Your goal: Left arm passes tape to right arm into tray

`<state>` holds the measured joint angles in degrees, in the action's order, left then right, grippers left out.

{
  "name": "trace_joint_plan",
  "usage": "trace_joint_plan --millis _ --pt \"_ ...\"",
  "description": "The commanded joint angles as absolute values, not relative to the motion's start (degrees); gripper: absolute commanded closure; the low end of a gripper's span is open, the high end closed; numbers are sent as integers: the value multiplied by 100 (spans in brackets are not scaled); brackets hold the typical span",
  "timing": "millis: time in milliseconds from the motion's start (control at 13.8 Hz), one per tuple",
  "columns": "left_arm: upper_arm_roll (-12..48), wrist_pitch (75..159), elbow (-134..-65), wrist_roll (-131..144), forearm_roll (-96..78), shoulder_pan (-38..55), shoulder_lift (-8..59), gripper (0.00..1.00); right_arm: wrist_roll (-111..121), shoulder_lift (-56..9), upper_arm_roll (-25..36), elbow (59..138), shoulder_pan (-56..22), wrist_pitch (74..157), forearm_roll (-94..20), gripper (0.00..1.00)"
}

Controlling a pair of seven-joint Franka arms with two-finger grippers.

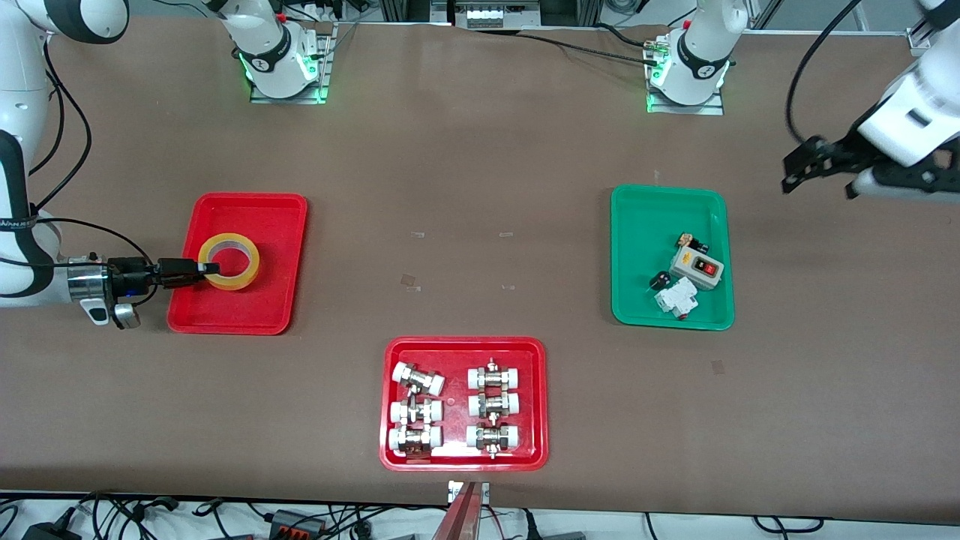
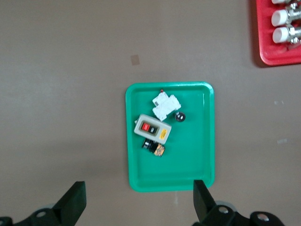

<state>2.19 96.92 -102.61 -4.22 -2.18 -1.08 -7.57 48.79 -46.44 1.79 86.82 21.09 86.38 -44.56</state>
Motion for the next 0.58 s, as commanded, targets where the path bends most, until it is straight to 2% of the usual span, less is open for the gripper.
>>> trace_joint_plan --millis 0,217,506 --pt "114 9334 -10046 -694 96 26 -931 0 5071 -4728 70 8587 2215 8525 -4588 67" --pt "158 9788 -9985 -528 114 -105 -932 0 5194 -4798 44 8587 2197 8595 -4597 66" --pt "167 9695 -8853 -431 106 -141 -72 0 5546 -4904 35 8587 2180 8763 -4632 66"
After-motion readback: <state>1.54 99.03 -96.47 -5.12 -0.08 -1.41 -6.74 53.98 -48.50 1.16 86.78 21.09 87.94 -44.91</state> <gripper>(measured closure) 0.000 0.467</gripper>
